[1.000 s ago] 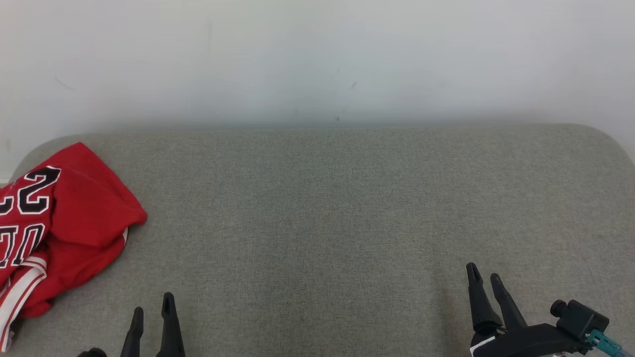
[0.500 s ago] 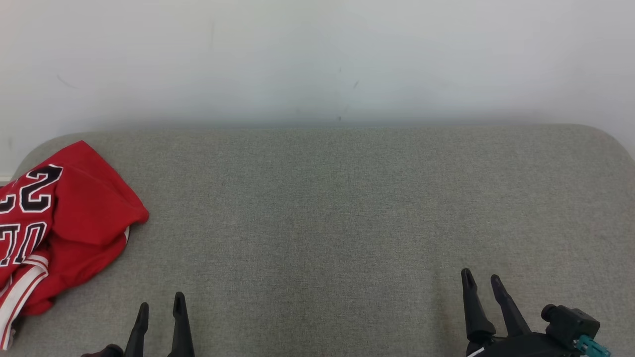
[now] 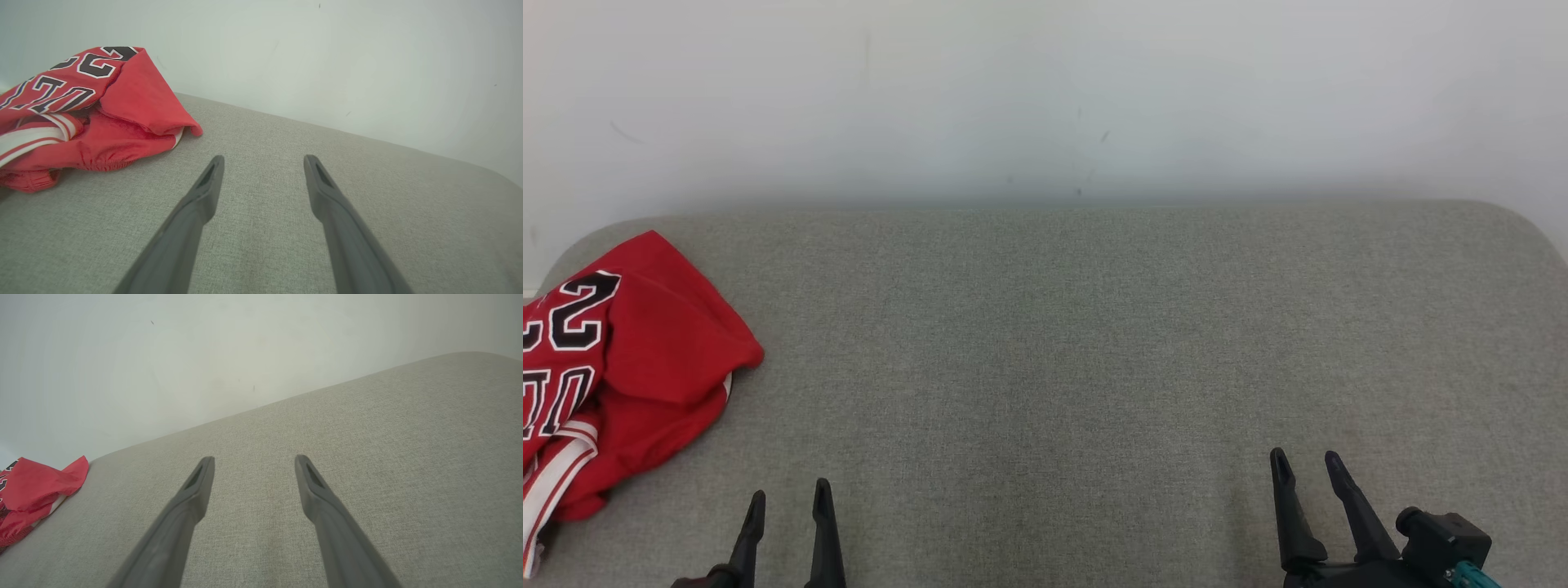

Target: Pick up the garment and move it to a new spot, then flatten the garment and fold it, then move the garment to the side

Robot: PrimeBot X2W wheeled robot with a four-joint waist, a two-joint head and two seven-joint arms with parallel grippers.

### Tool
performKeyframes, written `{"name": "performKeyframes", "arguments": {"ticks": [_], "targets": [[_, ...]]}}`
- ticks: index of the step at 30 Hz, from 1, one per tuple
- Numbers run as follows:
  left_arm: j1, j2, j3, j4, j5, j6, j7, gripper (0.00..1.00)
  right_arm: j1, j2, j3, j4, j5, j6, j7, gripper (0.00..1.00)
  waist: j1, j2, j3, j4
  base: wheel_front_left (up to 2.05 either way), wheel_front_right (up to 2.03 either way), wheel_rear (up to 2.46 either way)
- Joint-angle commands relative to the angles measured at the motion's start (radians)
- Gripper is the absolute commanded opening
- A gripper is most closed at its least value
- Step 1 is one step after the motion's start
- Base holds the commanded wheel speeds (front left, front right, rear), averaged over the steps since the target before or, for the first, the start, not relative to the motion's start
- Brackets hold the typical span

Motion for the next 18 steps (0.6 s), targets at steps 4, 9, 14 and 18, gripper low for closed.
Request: {"name": "performKeyframes", "arguments": {"ticks": [4,9,14,18], "targets": [[-0.016,0.001,-0.001,-0.001,0.062,0.002,-0.013,1.00,0.009,-0.002,0.005,-0.011,-0.063,-0.001,-0.023,1.00,0.0000,0.0000,0.001,0.002,0.00,0.00,0.00],[-0.014,-0.003,0.004,0.000,0.106,0.003,-0.020,1.00,0.016,-0.002,0.006,-0.014,-0.102,-0.002,-0.036,1.00,0.0000,0.0000,0.002,0.002,0.00,0.00,0.00],[-0.011,-0.008,0.015,0.003,0.143,0.003,-0.027,1.00,0.021,-0.002,0.005,-0.015,-0.136,-0.002,-0.050,1.00,0.0000,0.0000,0.002,0.001,0.00,0.00,0.00],[-0.013,-0.012,0.018,0.006,0.178,0.000,-0.031,1.00,0.026,-0.002,0.003,-0.017,-0.162,-0.002,-0.060,1.00,0.0000,0.0000,0.002,0.001,0.00,0.00,0.00]]}}
